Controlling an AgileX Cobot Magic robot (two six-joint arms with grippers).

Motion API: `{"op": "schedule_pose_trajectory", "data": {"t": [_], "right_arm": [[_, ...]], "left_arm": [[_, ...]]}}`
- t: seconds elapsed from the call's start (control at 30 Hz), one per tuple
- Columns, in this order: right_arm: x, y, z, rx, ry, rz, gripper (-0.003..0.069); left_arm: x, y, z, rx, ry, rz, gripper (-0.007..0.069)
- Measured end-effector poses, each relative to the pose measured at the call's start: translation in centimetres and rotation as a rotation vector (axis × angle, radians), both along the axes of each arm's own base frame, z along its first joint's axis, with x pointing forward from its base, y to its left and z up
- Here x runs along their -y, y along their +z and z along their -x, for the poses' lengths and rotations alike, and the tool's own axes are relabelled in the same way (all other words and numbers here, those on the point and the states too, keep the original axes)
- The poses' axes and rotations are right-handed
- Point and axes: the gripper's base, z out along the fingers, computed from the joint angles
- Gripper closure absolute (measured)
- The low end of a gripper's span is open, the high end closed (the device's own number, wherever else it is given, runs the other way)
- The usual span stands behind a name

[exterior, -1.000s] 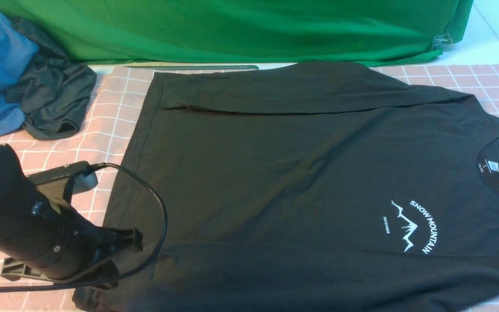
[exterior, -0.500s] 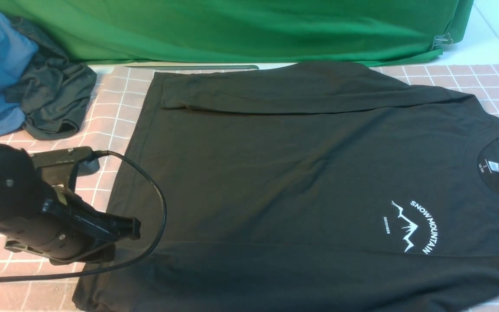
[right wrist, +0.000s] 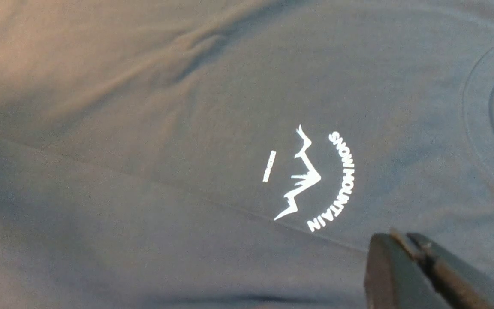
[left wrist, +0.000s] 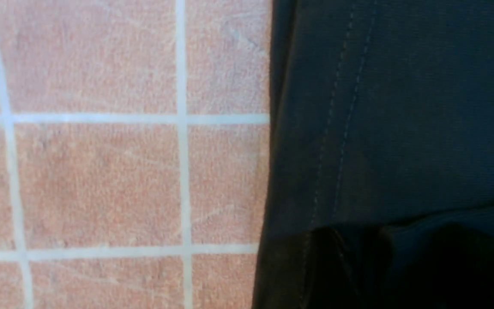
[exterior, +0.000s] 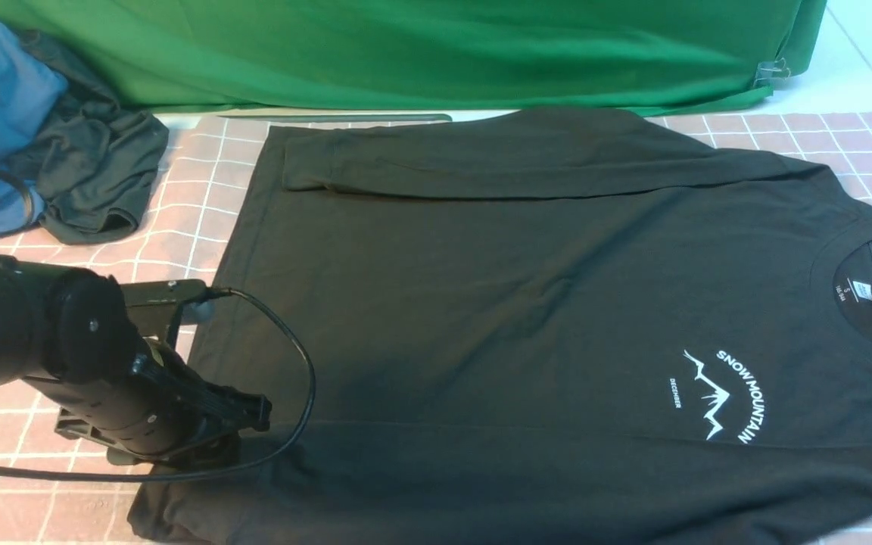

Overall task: Fold a long-sleeved shirt over a pink coffee tablecloth.
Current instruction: 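Grasp the left edge of the dark T-shirt lying flat on the table, then fold the left side of the black T-shirt inward over its body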

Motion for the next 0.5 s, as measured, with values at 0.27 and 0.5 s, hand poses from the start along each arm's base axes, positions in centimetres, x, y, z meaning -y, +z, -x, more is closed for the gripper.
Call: {"op": "schedule_pose_trajectory", "data": {"t": [0.27,0.5], "right_arm": [[0.0,0.1,-0.1,0.009,-0.001,-0.001,0.0607],[0.0,0.0,0.0,0.008,0.0,0.0,0.0607]], "left_arm": [[1.4,0.6,-0.1,-0.011,-0.089,-0.012,0.0576],[1.5,5.0,-0.7,0.011,-0.106,-0.015,0.0576]]}}
